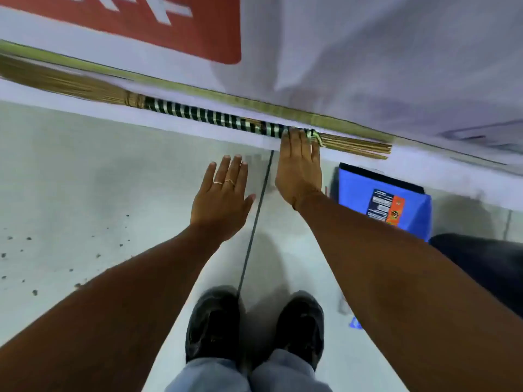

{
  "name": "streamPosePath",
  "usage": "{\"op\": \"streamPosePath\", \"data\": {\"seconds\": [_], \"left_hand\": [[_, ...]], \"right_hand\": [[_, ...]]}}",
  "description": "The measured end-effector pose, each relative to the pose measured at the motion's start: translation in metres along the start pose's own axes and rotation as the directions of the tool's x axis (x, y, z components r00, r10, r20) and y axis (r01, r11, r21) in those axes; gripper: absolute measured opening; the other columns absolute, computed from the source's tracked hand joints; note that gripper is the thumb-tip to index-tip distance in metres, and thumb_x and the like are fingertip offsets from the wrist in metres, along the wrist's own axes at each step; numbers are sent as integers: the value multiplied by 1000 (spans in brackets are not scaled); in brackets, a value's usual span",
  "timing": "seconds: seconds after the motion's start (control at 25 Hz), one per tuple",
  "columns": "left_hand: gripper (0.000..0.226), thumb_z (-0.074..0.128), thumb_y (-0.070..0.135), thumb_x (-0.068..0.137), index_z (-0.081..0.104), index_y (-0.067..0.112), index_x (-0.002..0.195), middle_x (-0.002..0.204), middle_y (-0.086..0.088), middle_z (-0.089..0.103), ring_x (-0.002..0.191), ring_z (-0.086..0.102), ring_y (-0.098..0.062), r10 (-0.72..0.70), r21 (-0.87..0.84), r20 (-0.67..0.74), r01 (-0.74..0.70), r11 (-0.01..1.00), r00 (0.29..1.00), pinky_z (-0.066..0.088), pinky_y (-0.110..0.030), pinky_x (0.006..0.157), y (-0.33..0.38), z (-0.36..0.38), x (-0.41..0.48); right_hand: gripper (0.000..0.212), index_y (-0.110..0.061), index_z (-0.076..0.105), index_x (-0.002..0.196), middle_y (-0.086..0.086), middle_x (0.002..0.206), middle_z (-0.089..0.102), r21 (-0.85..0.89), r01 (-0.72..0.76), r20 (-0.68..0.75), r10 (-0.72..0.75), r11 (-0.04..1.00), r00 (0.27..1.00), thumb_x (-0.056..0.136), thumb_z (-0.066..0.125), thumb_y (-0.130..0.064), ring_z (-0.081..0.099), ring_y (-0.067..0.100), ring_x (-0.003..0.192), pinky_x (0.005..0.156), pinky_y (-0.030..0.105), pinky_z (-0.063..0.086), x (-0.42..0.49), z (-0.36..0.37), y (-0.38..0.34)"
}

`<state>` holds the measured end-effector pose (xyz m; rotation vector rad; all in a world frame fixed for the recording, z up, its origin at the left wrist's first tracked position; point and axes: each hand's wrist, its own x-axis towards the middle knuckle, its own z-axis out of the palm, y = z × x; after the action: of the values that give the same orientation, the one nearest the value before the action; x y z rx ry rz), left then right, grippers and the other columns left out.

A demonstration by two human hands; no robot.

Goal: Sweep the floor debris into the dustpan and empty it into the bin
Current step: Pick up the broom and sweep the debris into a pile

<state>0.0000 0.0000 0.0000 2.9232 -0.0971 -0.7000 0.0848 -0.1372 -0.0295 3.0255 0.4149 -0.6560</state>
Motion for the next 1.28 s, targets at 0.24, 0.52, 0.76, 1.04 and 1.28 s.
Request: {"op": "streamPosePath", "data": {"seconds": [0.24,0.52,0.76,1.04,1.28], "left_hand": [[64,21,42,98,1,7,147,158,-12,4,147,0,-27,22,63,31,-24,998,999,0,-42,120,-29,23,19],[63,23,40,97,5,5,147,158,-13,6,147,2,-27,-115,10,158,115,993,981,2,-43,120,-25,-68,-103],[63,32,38,96,17,0,144,155,-17,20,144,16,-31,-164,-120,209,191,974,964,13,-46,119,11,-157,-244],[62,26,39,98,11,4,146,157,-13,15,146,9,-27,-235,-210,133,259,943,963,5,-40,121,20,-177,-304],[62,24,40,98,8,4,146,158,-13,13,147,7,-26,-292,-218,225,340,915,930,7,-41,121,16,-126,-410]], "right_hand": [[53,0,48,133,25,129,54,-225,-23,-77,6,974,997,87,23,-4,49,41,121,103,56,35,58,13,-20],[52,-5,37,137,17,132,47,-14,162,245,-154,987,957,88,49,-17,47,36,120,94,44,43,-69,-100,-53],[52,-16,24,147,16,134,48,214,-157,446,47,964,894,97,38,-21,55,41,113,90,46,46,-224,-184,-67],[52,-20,26,148,18,131,47,207,-324,490,189,923,851,97,33,-13,53,40,115,94,43,44,-324,-202,-99],[45,-16,33,144,17,136,49,213,-264,604,86,941,792,99,32,-20,51,37,122,95,42,45,-398,-153,-167]]}}
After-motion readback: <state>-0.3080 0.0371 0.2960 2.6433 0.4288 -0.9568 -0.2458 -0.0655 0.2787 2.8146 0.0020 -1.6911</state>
